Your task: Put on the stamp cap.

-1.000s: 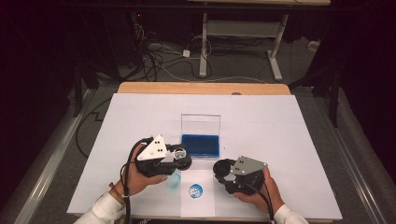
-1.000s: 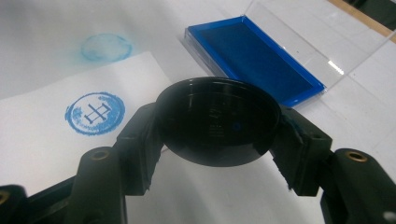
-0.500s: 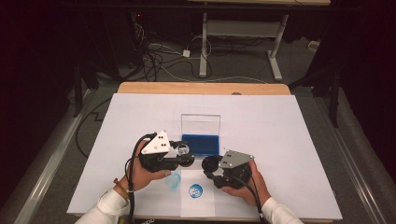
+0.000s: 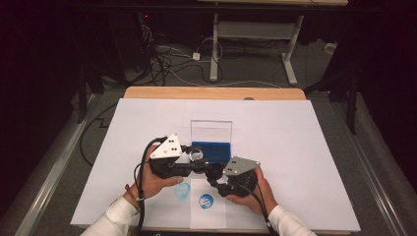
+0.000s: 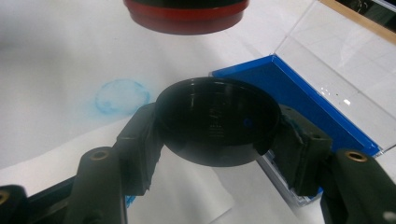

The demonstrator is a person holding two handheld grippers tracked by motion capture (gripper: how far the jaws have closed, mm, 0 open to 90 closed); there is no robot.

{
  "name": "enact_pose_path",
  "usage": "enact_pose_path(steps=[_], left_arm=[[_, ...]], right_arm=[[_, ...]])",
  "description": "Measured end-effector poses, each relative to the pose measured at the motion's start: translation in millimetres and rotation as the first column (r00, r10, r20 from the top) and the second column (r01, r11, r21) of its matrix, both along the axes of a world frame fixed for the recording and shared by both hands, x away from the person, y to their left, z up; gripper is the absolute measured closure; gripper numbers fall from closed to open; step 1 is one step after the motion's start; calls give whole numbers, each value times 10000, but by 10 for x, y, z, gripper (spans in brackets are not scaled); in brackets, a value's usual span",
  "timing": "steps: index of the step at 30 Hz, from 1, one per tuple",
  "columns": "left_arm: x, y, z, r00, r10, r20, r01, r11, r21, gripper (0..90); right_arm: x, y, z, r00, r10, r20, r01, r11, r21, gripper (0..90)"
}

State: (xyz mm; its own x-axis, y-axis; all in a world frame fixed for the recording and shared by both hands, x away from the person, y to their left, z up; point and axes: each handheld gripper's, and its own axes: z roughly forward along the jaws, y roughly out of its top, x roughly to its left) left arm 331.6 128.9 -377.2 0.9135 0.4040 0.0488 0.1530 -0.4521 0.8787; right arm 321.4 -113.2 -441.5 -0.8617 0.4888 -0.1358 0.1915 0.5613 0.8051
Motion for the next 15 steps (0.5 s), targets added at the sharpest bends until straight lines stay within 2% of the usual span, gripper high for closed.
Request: enact_pose_path(steps=[6,15], left_arm=[[-13,-26,27,9999,-5,117,5,10000,9,543],[1,-33,72,9999,23,148,-20,9998,-208,543]], right_arm=[[19,-4,72,9999,-30,111,27,9997,241,386],[23,30,56,9999,49,163,-52,9998,188,386]])
